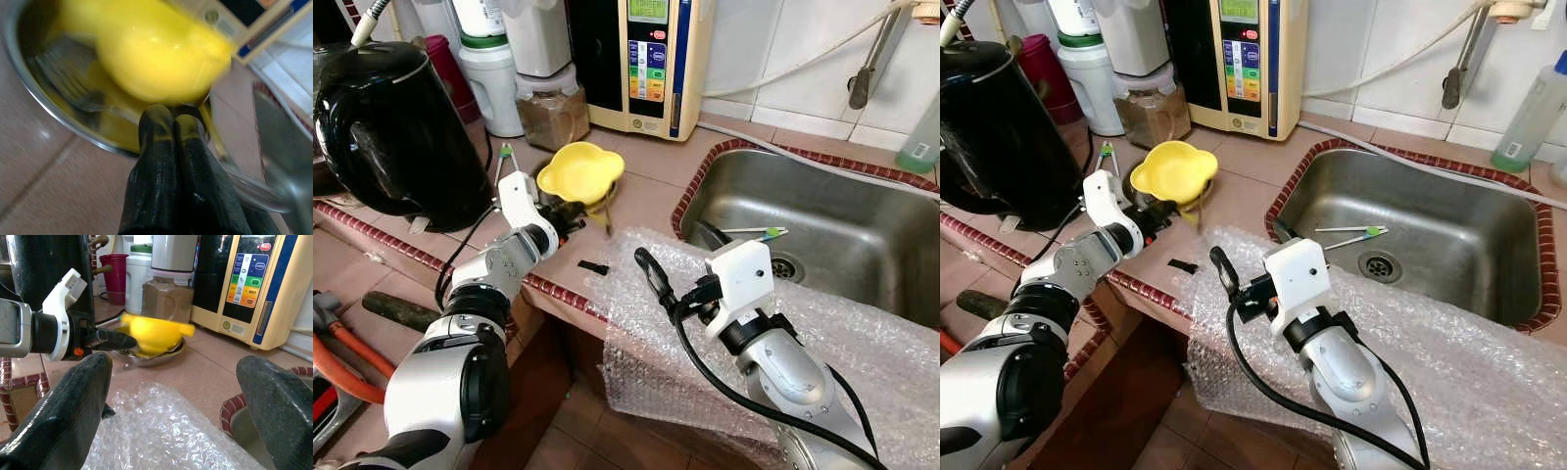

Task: Kitchen organization

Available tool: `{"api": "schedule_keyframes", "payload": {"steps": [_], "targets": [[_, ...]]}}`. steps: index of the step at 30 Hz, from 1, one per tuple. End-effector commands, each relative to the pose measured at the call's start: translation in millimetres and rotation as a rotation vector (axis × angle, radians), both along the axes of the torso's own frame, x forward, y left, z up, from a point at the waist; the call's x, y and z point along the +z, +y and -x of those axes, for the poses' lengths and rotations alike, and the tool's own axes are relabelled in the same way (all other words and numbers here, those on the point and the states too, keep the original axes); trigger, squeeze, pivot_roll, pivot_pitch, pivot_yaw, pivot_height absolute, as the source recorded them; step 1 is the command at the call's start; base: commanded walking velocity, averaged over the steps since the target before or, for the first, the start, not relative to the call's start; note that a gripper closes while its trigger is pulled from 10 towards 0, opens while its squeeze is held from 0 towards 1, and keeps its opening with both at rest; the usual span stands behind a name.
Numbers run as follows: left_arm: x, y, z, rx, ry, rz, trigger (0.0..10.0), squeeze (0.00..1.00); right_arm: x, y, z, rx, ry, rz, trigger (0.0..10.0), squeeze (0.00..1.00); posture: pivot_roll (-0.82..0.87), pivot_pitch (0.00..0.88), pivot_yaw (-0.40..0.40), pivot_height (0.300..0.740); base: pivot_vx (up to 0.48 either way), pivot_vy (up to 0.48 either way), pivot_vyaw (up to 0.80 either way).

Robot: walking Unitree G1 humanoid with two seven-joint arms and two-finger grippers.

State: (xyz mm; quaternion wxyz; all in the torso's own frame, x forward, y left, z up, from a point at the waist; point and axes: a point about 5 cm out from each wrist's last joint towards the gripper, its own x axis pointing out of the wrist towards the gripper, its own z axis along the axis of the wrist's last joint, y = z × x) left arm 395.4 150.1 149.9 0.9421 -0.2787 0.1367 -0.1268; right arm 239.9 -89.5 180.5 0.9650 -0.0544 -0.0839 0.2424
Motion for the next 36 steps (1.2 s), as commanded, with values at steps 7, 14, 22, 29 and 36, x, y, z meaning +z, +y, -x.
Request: {"api": "schedule_keyframes", "payload": {"steps": [7, 14, 22, 29, 36], "targets": [[7, 7.0, -1.2, 0.040, -0.046, -0.005, 0.0, 0.00, 2, 2.8, -1.9, 0.011, -0.014, 0.000, 10.0, 0.00, -0.06, 0.055, 0.073, 0.740, 0.000, 0.000, 0.00], [23, 2.3, -3.5, 0.012, -0.156, -0.068, 0.0, 0.00, 1, 2.8, -2.2, 0.013, -0.014, 0.001, 10.0, 0.00, -0.06, 0.053, 0.072, 0.740, 0.000, 0.000, 0.00], [41, 8.1, -6.7, 0.090, -0.288, -0.125, 10.0, 1.00, 2, 3.1, -3.0, 0.013, -0.018, 0.000, 10.0, 0.00, -0.05, 0.050, 0.072, 0.740, 0.000, 0.000, 0.00], [37, 26.0, -8.8, 0.258, -0.259, -0.188, 10.0, 1.00, 2, 1.8, -2.2, 0.004, -0.024, -0.002, 10.0, 0.00, -0.06, 0.056, 0.071, 0.740, 0.000, 0.000, 0.00], [44, 20.9, 1.0, 0.276, -0.437, -0.373, 10.0, 1.00, 3, -7.7, -2.0, -0.063, -0.033, -0.019, 10.0, 0.00, -0.07, 0.059, 0.070, 0.740, 0.000, 0.000, 0.00]]}}
